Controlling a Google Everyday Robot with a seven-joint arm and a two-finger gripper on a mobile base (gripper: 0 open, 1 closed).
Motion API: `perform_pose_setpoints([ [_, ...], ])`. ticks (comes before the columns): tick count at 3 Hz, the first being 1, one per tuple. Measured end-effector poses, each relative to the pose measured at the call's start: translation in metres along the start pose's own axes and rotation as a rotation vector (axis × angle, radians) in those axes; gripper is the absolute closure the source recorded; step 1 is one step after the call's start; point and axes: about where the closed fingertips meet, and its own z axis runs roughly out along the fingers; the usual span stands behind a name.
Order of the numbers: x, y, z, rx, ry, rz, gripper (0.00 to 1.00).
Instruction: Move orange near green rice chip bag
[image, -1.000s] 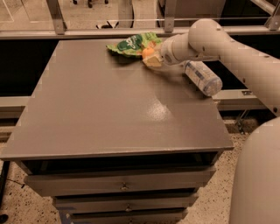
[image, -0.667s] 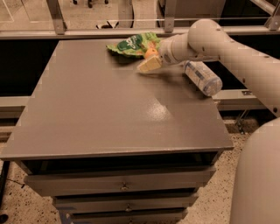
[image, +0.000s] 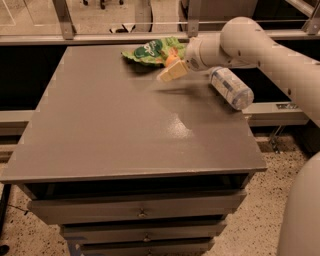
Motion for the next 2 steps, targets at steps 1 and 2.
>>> perform_pose_setpoints([
  [1,-0.018,-0.004,-0.029,0.013,-0.039,-0.019,0.0],
  [2,-0.032,-0.01,-0.081,0.01,-0.112,-0.03,0.0],
])
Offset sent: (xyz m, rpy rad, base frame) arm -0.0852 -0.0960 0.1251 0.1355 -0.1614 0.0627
